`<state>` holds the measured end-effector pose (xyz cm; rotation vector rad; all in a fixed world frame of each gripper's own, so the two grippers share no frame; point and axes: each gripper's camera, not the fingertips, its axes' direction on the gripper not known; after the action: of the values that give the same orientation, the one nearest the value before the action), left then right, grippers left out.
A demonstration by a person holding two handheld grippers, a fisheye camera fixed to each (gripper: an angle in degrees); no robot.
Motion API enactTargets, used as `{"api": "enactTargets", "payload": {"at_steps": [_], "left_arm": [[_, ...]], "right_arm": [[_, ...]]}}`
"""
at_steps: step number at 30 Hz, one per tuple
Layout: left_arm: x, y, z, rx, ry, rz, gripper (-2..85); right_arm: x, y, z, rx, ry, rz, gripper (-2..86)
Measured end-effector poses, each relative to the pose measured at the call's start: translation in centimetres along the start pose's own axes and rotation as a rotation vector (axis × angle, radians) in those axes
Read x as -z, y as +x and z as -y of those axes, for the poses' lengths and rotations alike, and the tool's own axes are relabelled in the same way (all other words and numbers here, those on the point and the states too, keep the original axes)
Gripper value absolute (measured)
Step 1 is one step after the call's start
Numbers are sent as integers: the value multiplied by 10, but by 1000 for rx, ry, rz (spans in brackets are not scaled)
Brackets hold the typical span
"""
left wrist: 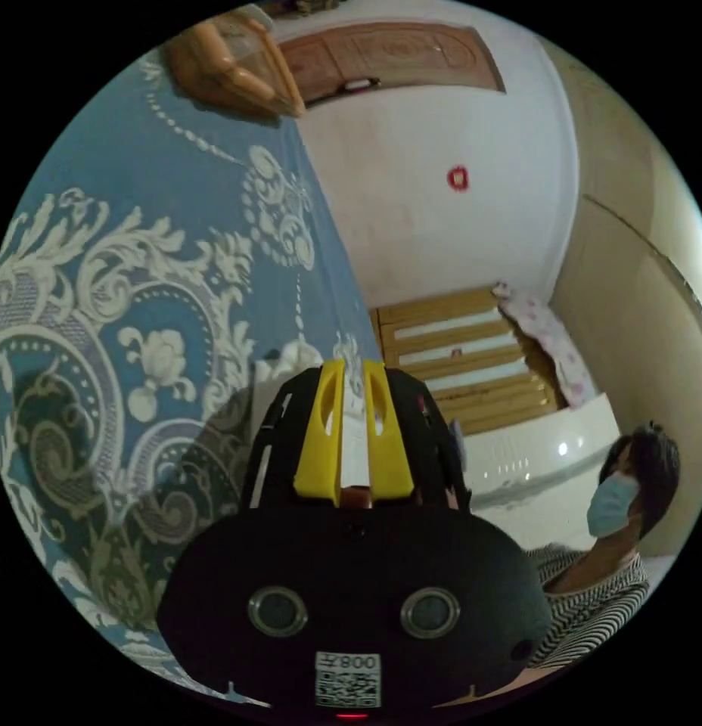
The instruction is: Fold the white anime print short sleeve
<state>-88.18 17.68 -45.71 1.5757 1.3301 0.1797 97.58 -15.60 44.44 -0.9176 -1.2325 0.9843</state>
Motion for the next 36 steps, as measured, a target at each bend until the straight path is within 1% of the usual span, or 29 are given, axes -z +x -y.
{"api": "enactTargets", "payload": {"at_steps": [1, 3, 5, 6, 8, 10, 14, 17, 20, 21, 23, 25, 27, 29, 31, 33, 36], "left_arm": [[-10, 1, -1, -23, -43, 16, 28], [-49, 2, -4, -105, -193, 86, 15], [-79, -3, -4, -143, -292, 161, 9], [-96, -8, -2, -150, -333, 207, 8], [-117, -14, 1, -170, -363, 273, 5], [-134, -22, 6, -177, -369, 317, 4], [-157, -42, 17, -185, -327, 378, 2], [-165, -54, 18, -185, -270, 372, 2], [-169, -57, 6, -229, -211, 311, 2], [-174, -56, -3, -267, -221, 277, 2], [-188, -60, -17, -297, -281, 272, 2], [-202, -66, -29, -326, -327, 329, 2], [-220, -80, -36, -318, -379, 447, 2], [-230, -91, -41, -310, -401, 487, 2], [-228, -94, -47, -280, -360, 463, 3], [-221, -91, -62, -317, -312, 444, 3], [-203, -99, -88, -309, -271, 479, 5]], "right_arm": [[-3, -14, -1, 49, 11, -38, 6], [-18, -37, -5, 153, -10, -61, 4], [-56, -64, -5, 270, -162, -81, 2], [-66, -70, -5, 291, -198, -97, 2], [-101, -90, -4, 365, -277, -198, 1], [-122, -101, -1, 398, -301, -252, 1], [-155, -111, 9, 405, -328, -270, 1], [-166, -112, 15, 372, -312, -248, 0], [-171, -113, 17, 364, -289, -258, 0], [-172, -112, 16, 362, -287, -260, 0], [-177, -109, 15, 343, -295, -271, 0], [-175, -110, 10, 346, -267, -252, 0], [-172, -113, 3, 363, -239, -241, 0], [-178, -111, -4, 363, -280, -266, 0], [-183, -105, -8, 353, -315, -299, 0], [-176, -103, -14, 344, -280, -275, 1], [-155, -107, -31, 388, -207, -269, 1]]}}
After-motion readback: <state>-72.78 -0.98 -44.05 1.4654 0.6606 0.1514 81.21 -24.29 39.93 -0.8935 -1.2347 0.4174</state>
